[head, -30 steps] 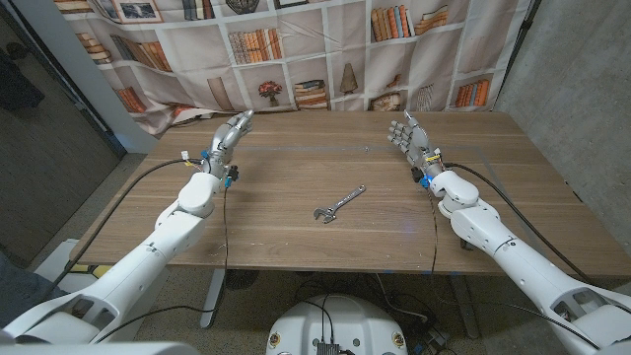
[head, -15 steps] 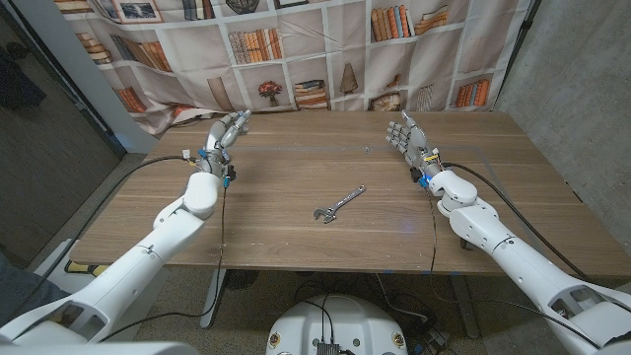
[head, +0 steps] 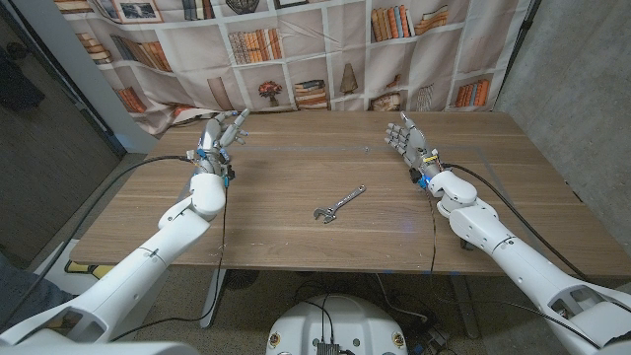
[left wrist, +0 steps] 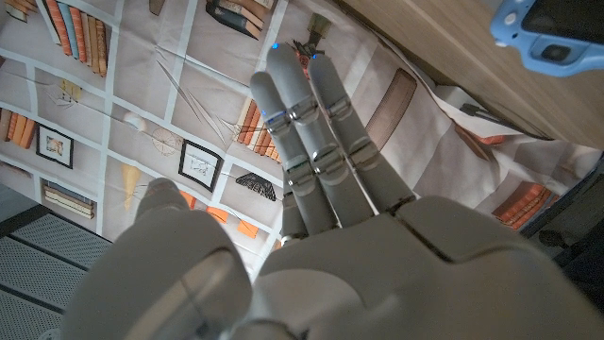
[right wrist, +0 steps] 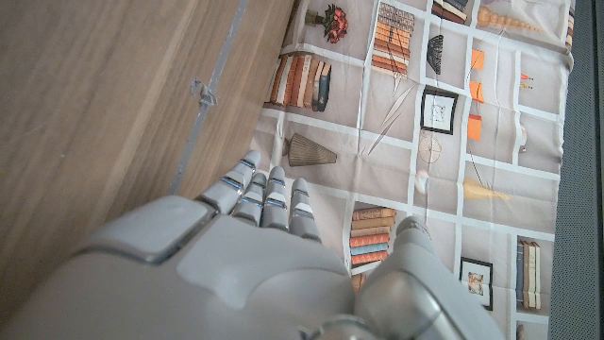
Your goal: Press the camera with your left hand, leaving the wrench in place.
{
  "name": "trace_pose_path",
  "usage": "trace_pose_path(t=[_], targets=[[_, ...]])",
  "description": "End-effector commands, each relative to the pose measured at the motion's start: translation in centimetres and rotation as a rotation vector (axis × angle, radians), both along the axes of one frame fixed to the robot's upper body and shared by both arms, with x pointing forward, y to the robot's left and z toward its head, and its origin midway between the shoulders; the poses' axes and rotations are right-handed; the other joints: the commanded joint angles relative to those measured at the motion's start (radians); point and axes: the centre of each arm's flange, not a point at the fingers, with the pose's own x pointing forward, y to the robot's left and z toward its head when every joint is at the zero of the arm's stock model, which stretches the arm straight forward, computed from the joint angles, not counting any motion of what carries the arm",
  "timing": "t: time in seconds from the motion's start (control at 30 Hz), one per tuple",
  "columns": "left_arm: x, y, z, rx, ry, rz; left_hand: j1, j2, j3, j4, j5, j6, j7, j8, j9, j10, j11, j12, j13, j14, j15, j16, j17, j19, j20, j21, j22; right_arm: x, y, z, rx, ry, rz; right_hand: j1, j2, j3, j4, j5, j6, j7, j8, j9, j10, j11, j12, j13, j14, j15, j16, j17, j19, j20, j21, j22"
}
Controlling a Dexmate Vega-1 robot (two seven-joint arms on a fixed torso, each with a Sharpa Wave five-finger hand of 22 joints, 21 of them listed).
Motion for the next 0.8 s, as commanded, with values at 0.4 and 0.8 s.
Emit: trace_pose_path(t=[0.4, 0.8], targets=[[-1.6, 0.6, 1.4, 0.076, 0.109, 0.085, 0.066, -0.017, -0.05, 0.033, 0.015, -0.013, -0.011, -0.024, 0.006, 0.077, -0.063, 0.624, 0.145, 0.031, -0.012, 0.63, 0.42, 0.264, -0.076, 0.299, 0.227, 0.7, 0.9, 0.0, -0.02, 0.016, 0.03, 0.006, 0.001, -0.002, -0.001, 0.007, 0.006, -0.001, 0.003, 0.004, 0.008, -0.001, 0.007, 0.003, 0.006, 0.005, 0.004, 0.004, 0.008, 0.0, 0.003, 0.004], [-3.0, 0.2, 2.1, 0.127, 0.124, 0.202, 0.162, -0.022, -0.049, 0.015, 0.024, -0.072, 0.003, -0.021, 0.004, 0.07, -0.073, 0.76, 0.158, 0.021, -0.013, 0.71, 0.485, 0.24, -0.075, 0.387, 0.391, 0.8, 0.8, -0.1, -0.03, 0.022, 0.04, 0.006, 0.001, -0.003, -0.001, 0.007, 0.006, 0.0, 0.002, 0.004, 0.009, 0.001, 0.007, 0.003, 0.006, 0.006, 0.003, 0.004, 0.01, 0.0, 0.003, 0.004]])
